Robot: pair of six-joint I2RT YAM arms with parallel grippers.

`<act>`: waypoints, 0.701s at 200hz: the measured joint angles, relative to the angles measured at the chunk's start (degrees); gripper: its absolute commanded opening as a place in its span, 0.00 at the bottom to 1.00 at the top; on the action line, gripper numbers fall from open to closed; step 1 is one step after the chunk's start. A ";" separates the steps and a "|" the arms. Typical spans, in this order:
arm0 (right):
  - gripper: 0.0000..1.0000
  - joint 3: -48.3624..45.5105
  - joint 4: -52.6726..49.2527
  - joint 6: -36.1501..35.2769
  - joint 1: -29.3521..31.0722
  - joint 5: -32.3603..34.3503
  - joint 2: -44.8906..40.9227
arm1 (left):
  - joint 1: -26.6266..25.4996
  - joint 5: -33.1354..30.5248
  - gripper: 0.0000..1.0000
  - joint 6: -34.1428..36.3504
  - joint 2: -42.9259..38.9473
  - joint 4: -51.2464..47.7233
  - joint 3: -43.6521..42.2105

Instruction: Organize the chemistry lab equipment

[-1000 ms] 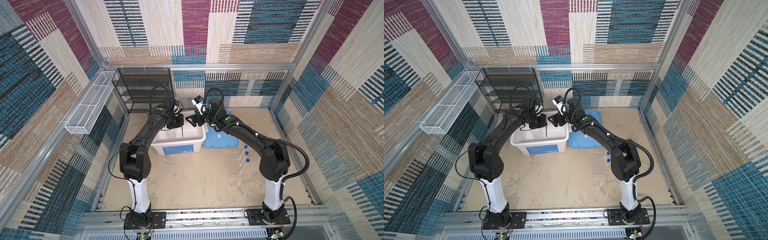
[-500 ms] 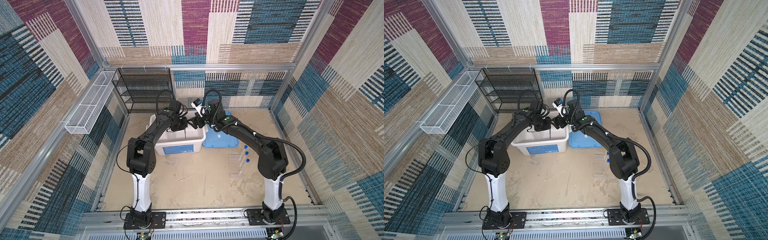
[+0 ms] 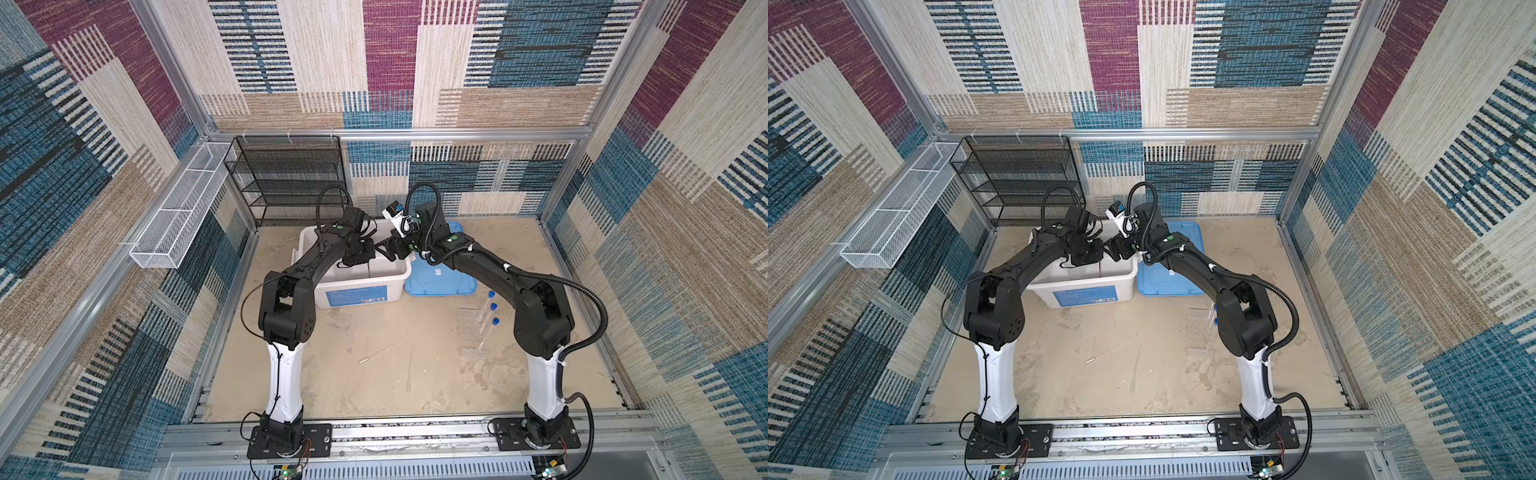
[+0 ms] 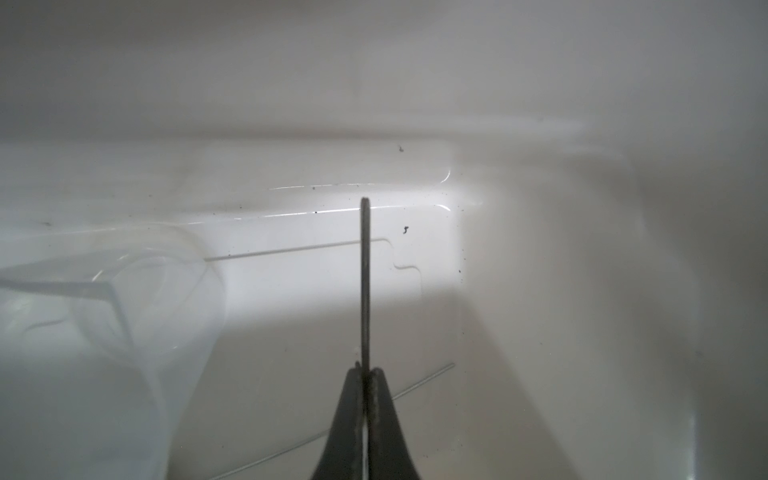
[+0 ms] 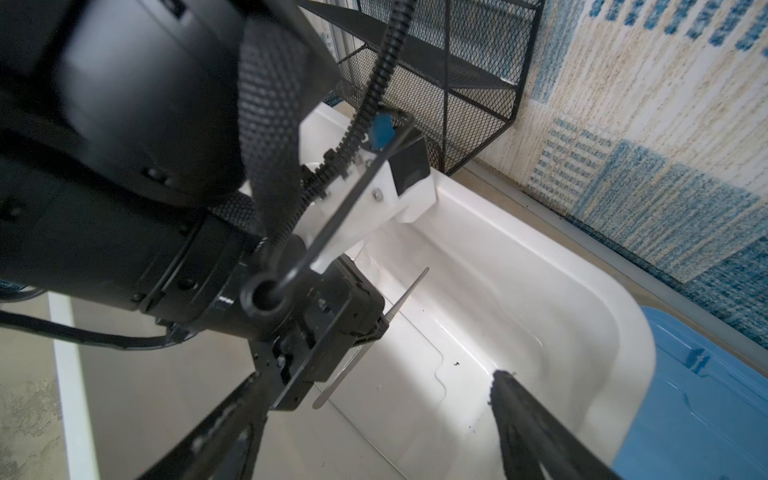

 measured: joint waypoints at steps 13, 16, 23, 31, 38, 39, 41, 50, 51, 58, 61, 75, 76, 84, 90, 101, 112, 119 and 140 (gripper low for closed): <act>0.85 0.00 0.11 0.00 0.00 0.00 0.00 | -0.13 -0.04 0.00 0.02 0.11 0.20 -1.01; 0.85 0.00 0.15 0.00 0.00 0.00 0.00 | -0.15 -0.07 0.00 0.02 0.11 0.22 -1.22; 0.85 0.00 0.22 0.00 0.00 0.00 0.00 | -0.26 -0.13 0.00 0.02 0.11 0.44 -1.79; 0.85 0.00 0.22 0.00 0.00 0.04 0.00 | -0.33 -0.17 0.00 0.02 0.09 0.85 -2.54; 0.85 0.00 0.24 0.00 0.00 0.22 0.00 | -0.42 -0.22 0.00 0.02 0.04 1.22 -3.19; 0.85 0.00 0.26 0.00 0.00 0.26 0.00 | -0.42 -0.24 0.00 0.02 0.02 1.31 -3.28; 0.85 0.00 0.26 0.00 0.00 0.35 0.00 | -0.42 -0.26 0.00 0.02 0.00 1.46 -3.50; 0.85 0.00 0.31 0.00 -0.02 0.44 0.00 | -0.42 -0.39 0.00 0.00 -0.04 1.84 -4.13; 0.85 0.00 0.31 0.00 -0.02 0.44 0.00 | -0.42 -0.39 0.00 0.00 -0.04 1.84 -4.15; 0.85 0.00 0.31 0.00 -0.07 0.46 0.00 | -0.42 -0.39 0.00 0.00 -0.04 2.01 -4.44; 0.85 0.00 0.31 0.00 -0.11 0.46 0.00 | -0.44 -0.39 0.00 0.00 -0.04 2.03 -4.50; 0.85 0.00 0.35 0.00 -0.11 0.46 0.00 | -0.46 -0.39 0.04 0.00 0.02 2.40 -4.63; 0.85 0.00 0.35 0.00 -0.11 0.46 0.00 | -0.46 -0.39 0.05 0.00 0.02 2.43 -4.63; 0.85 0.00 0.37 0.00 -0.11 0.46 0.00 | -0.46 -0.37 0.05 0.00 0.20 2.73 -4.63; 0.85 -0.02 0.37 0.00 -0.11 0.46 0.00 | -0.46 -0.39 0.05 0.02 0.37 2.97 -4.63; 0.85 -0.39 0.57 -0.17 -0.11 0.44 0.00 | -0.44 -0.39 0.07 0.02 0.94 3.08 -4.66; 0.85 -1.05 0.87 -0.66 -0.11 0.39 0.00 | -0.42 -0.42 0.07 0.04 1.53 3.04 -4.66; 0.85 -1.57 0.87 -1.01 -0.11 0.33 -0.04 | -0.42 -0.44 0.07 0.17 1.84 3.04 -4.66; 0.85 -2.71 0.57 -2.56 -0.11 -0.07 -0.11 | -0.44 -0.39 0.08 0.26 2.47 3.04 -4.68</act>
